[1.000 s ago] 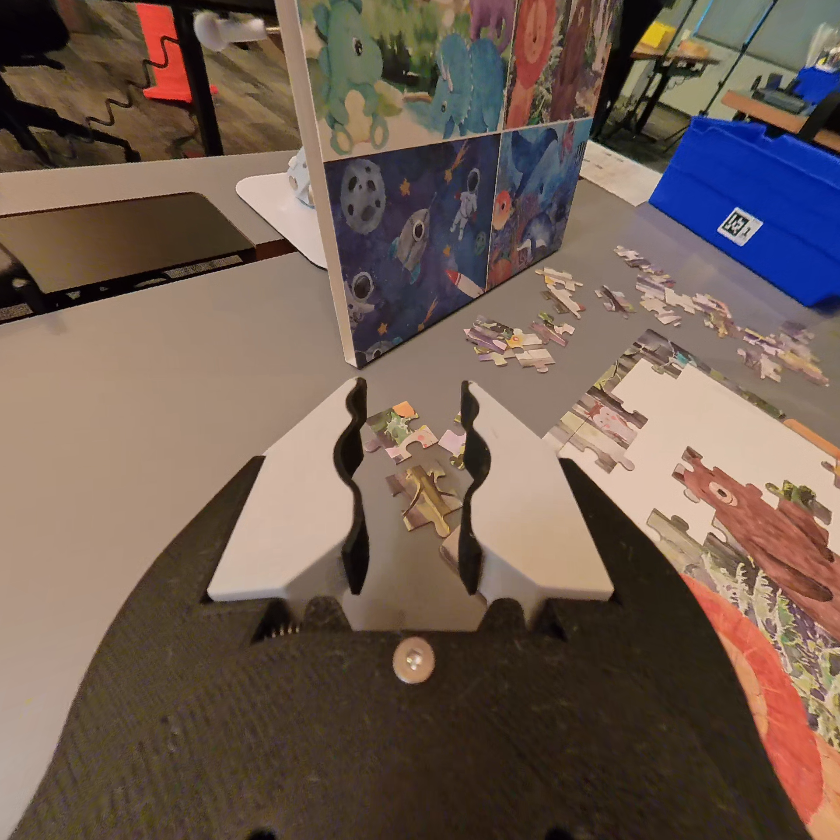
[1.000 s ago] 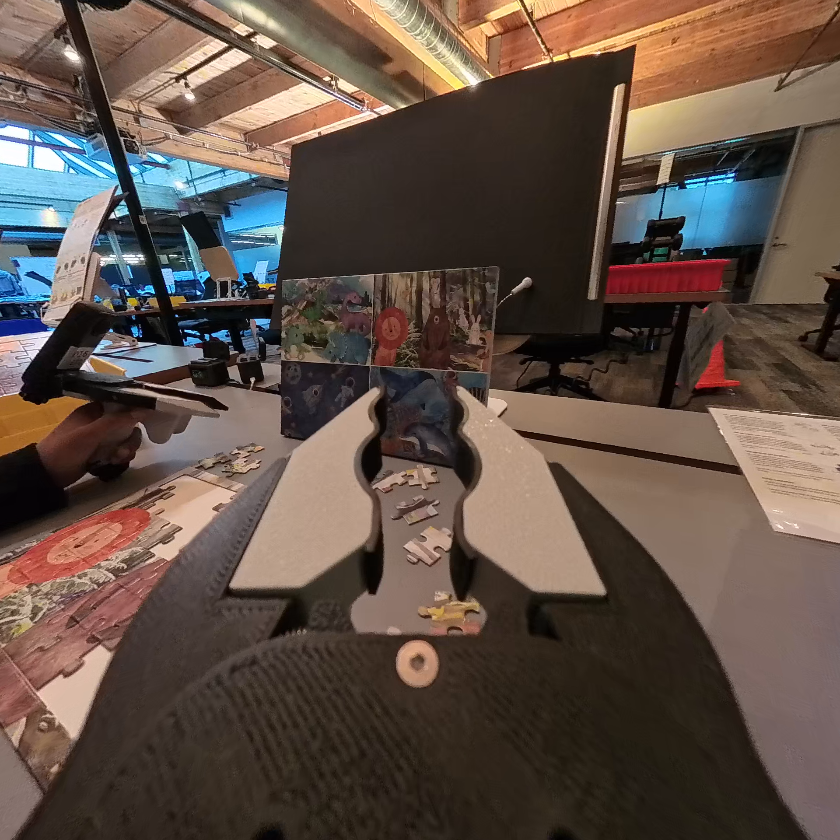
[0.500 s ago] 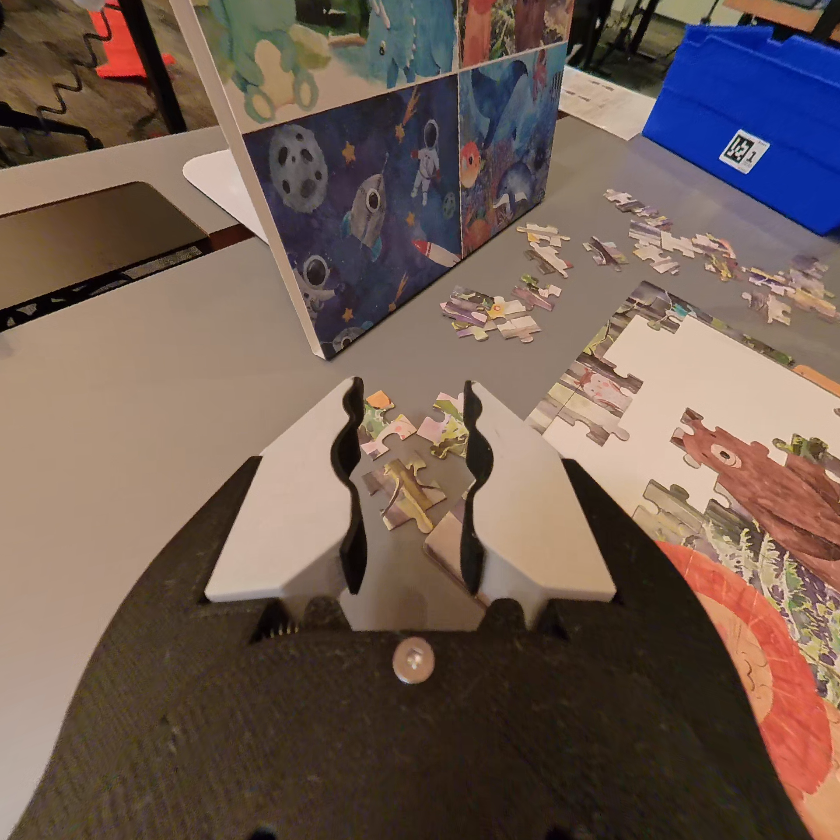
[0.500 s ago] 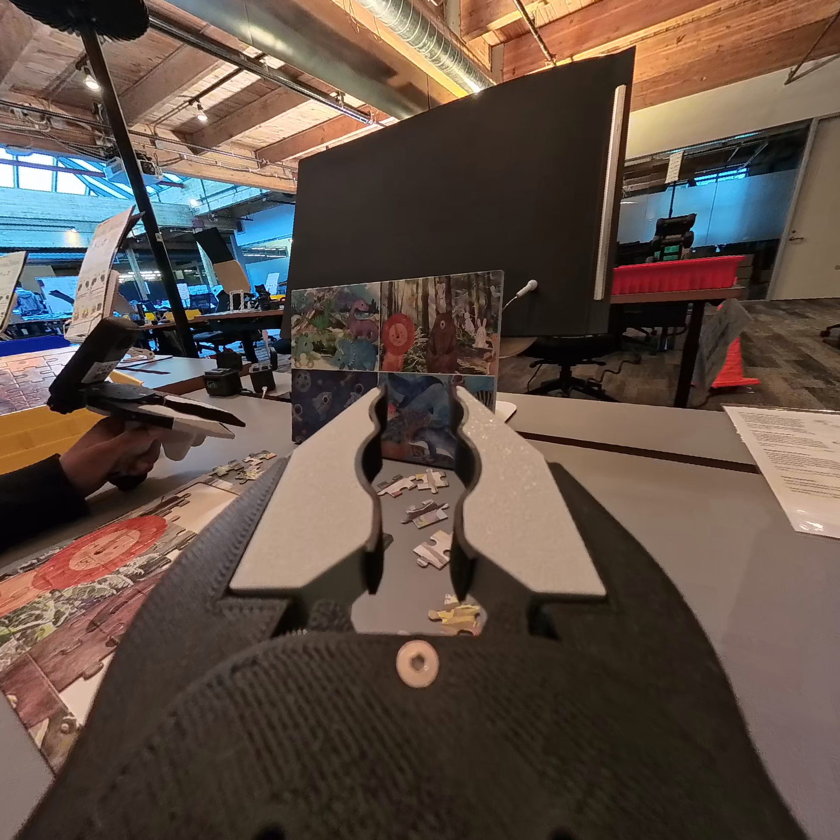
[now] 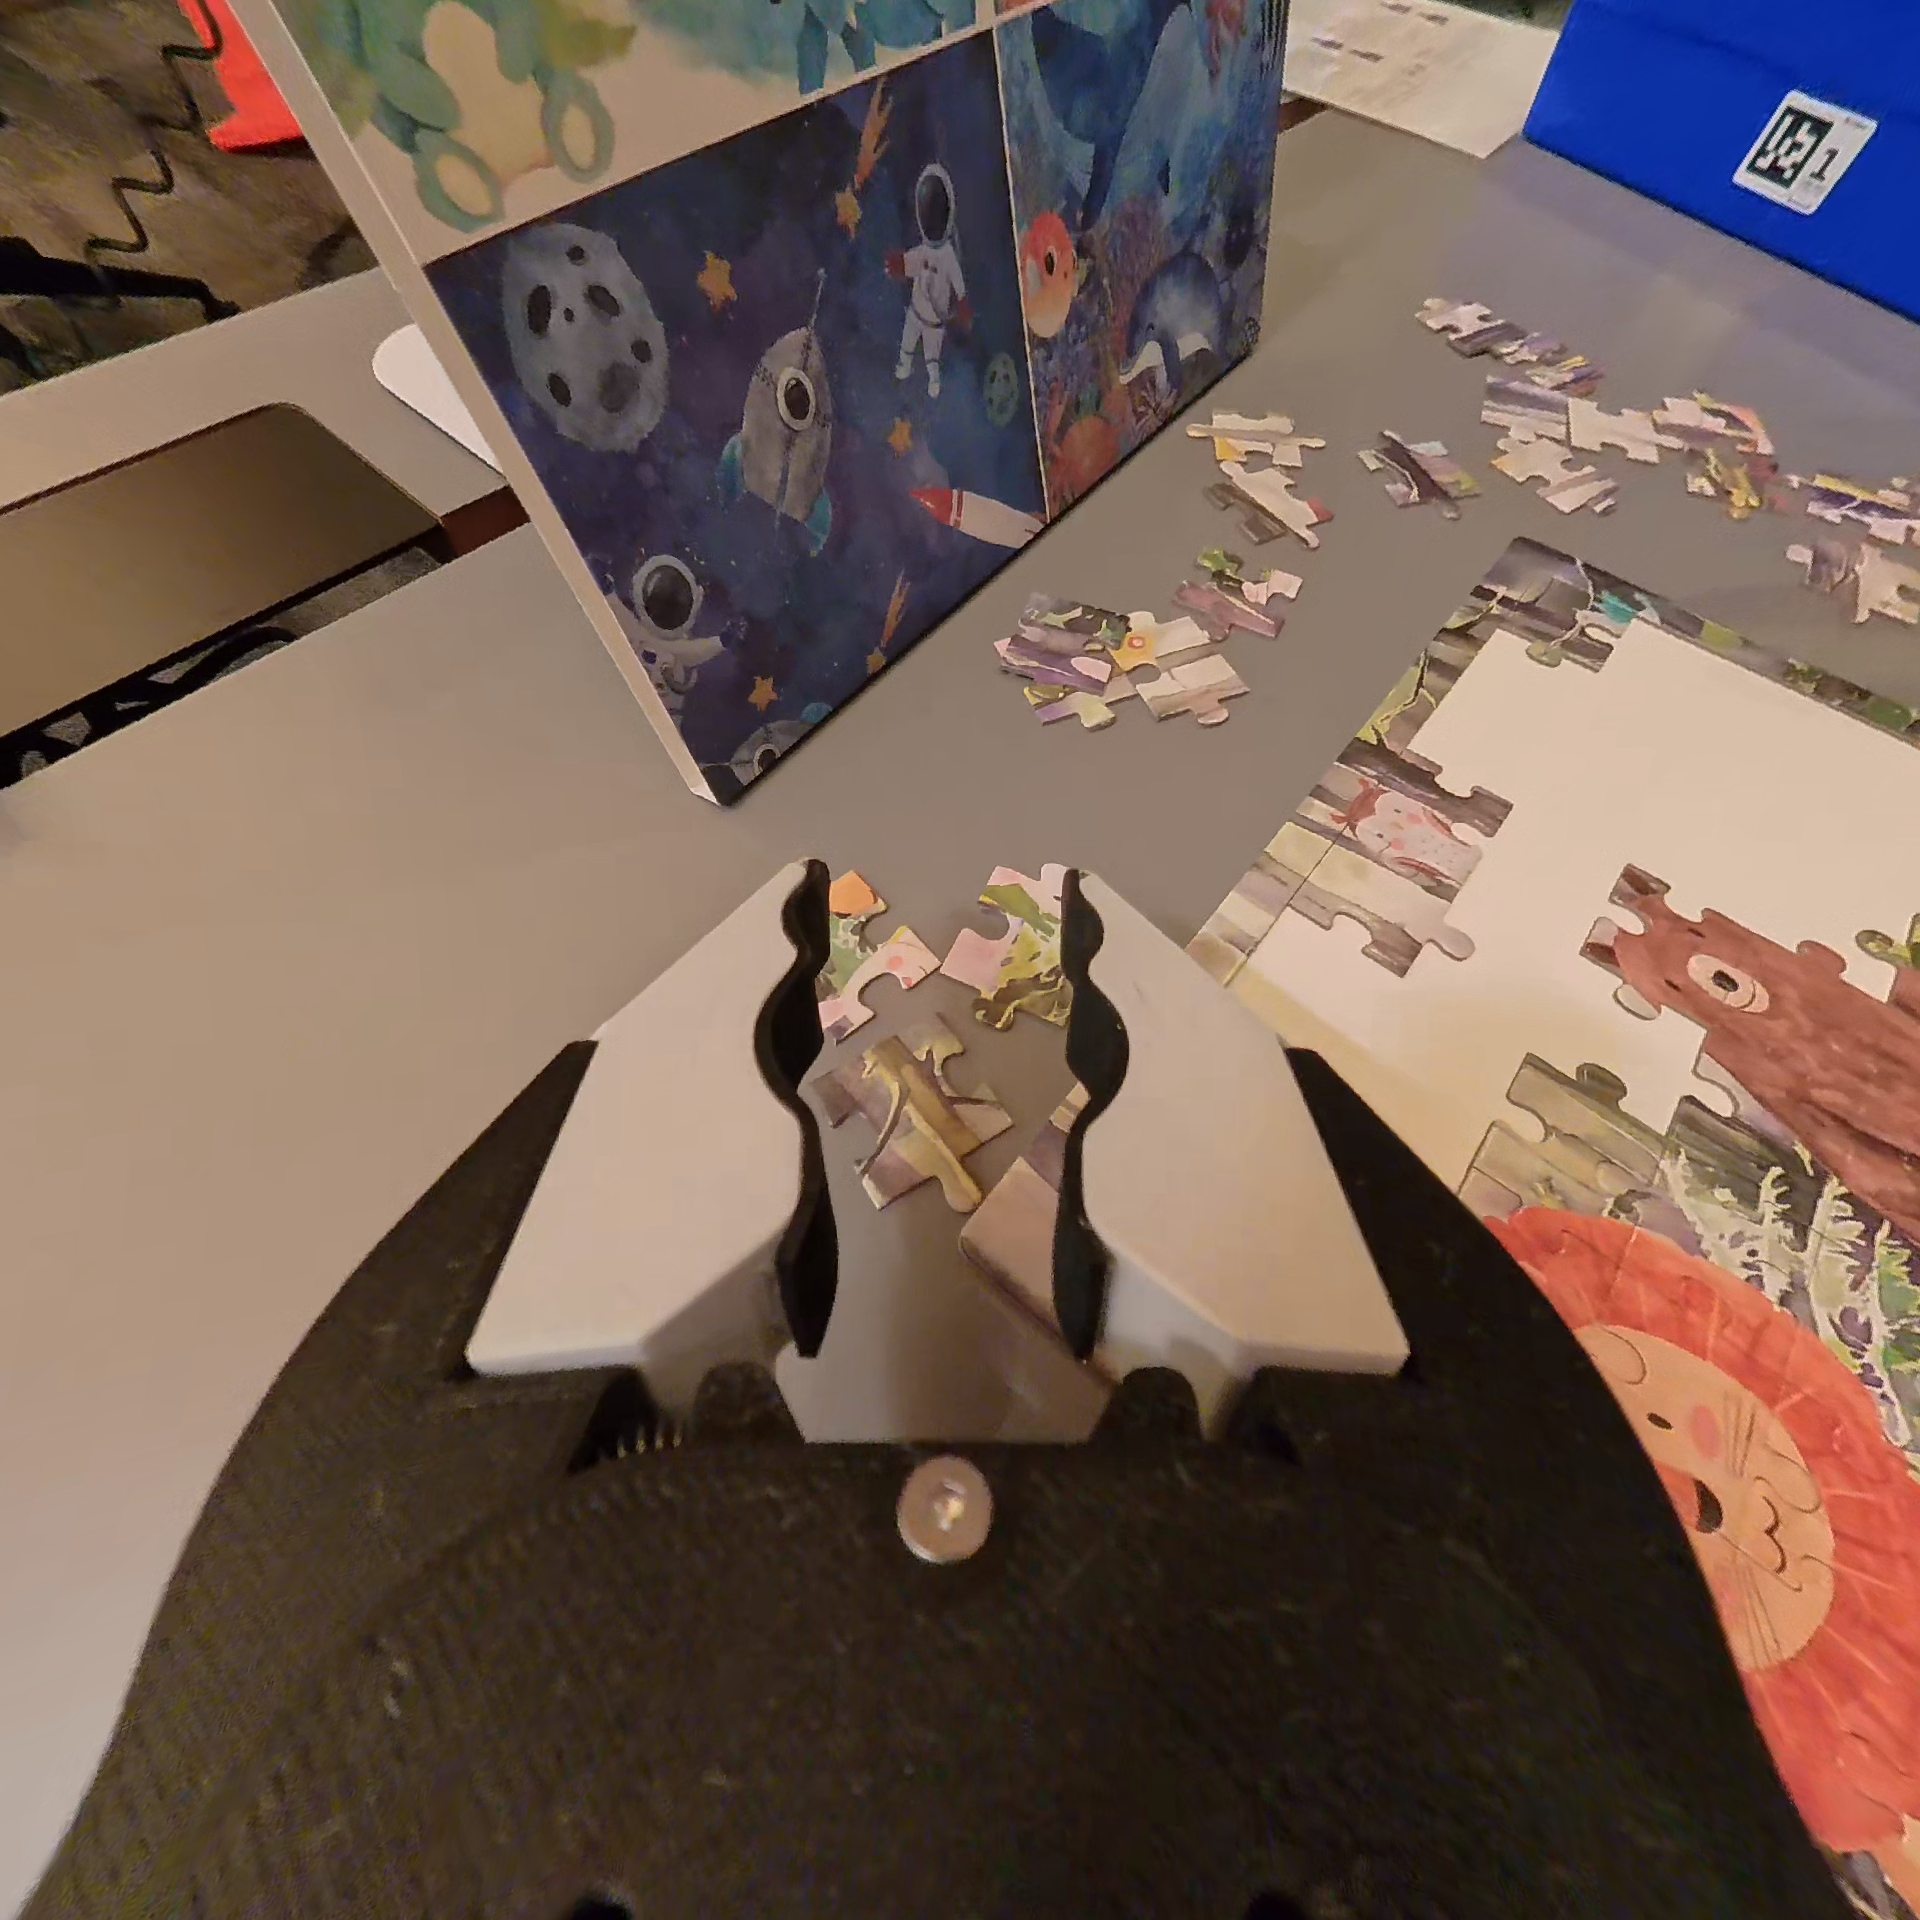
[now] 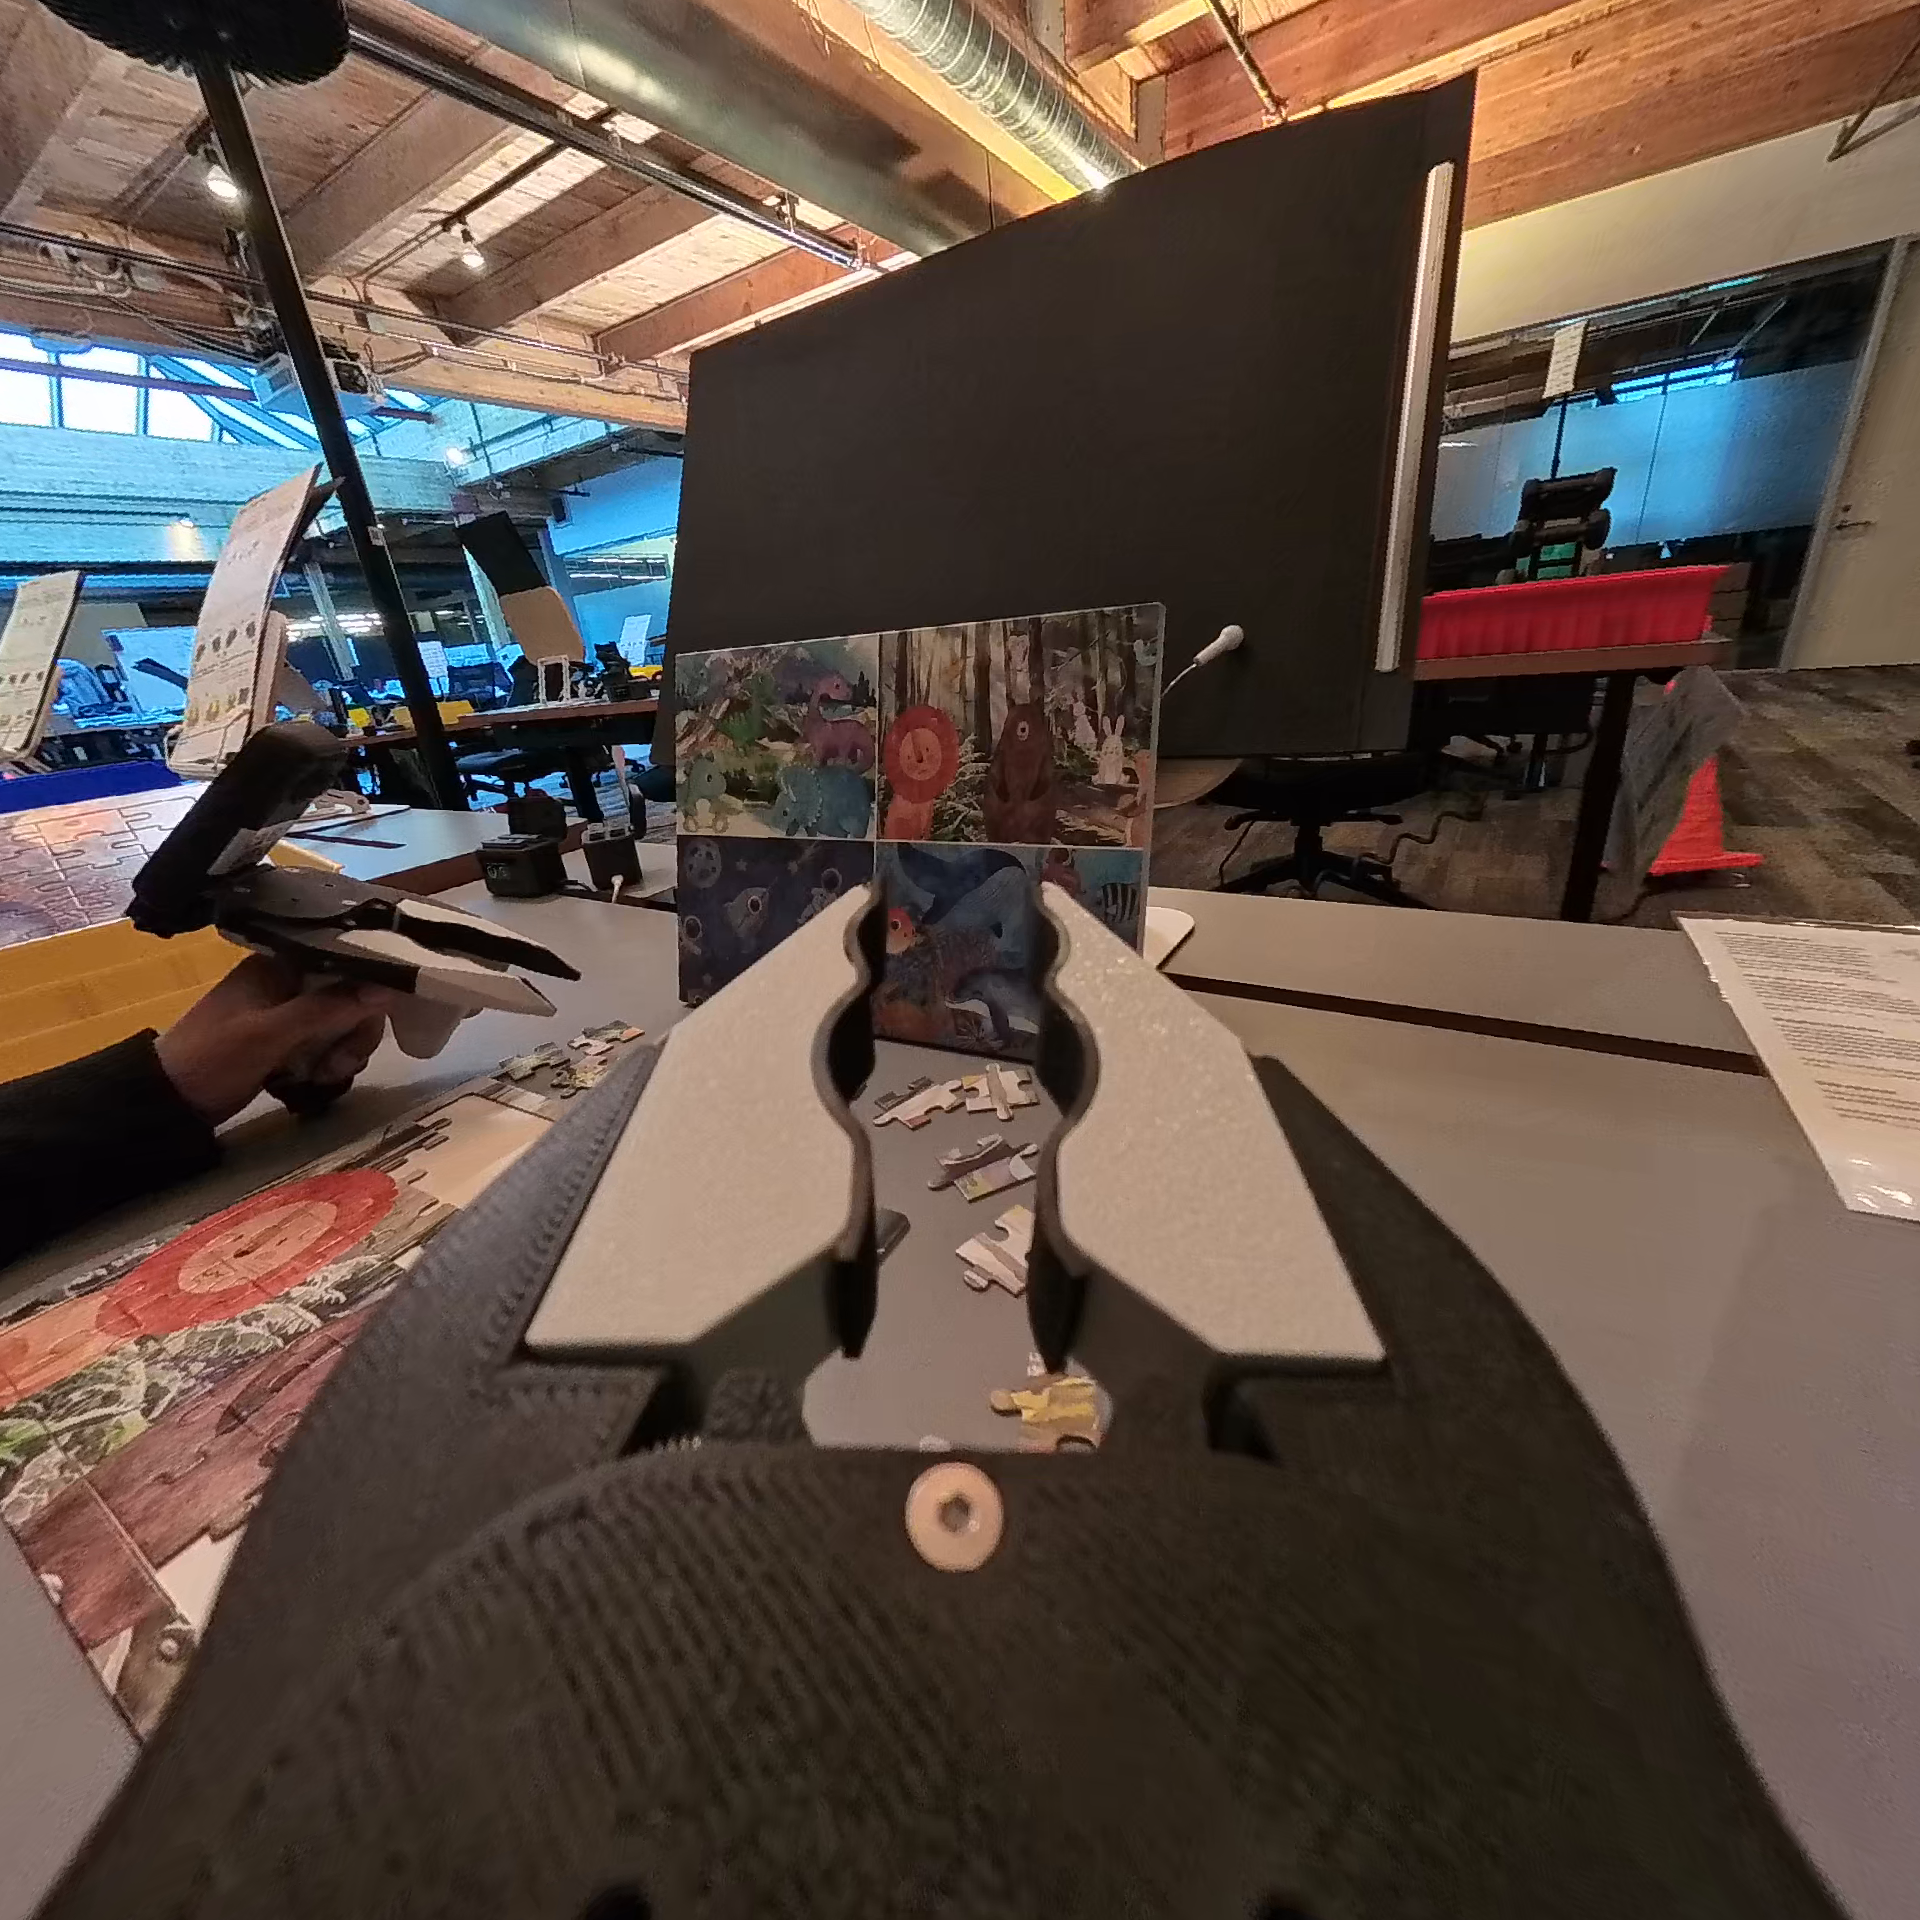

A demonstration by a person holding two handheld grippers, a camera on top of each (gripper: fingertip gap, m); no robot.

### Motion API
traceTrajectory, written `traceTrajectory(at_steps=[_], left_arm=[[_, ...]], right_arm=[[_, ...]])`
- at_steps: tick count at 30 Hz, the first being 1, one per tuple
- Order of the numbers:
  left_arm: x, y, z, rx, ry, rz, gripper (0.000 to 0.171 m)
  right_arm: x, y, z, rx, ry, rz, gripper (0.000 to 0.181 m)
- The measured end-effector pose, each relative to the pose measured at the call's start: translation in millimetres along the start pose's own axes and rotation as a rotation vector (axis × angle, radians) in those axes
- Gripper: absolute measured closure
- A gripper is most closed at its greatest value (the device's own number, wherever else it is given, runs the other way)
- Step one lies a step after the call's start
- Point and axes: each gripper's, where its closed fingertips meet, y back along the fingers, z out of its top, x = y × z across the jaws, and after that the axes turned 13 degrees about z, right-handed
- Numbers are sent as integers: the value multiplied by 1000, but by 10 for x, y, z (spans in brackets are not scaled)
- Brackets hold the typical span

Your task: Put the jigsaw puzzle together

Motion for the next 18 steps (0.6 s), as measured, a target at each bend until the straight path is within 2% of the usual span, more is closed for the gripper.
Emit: traceTrajectory(at_steps=[9, 18], left_arm=[[41, 26, 32, -16, 76, -33, 127], [21, 8, 11, -1, 48, -23, 126]], right_arm=[[2, 2, 11, -6, -1, 1, 158], [-7, 12, 20, -12, -1, -2, 158]])
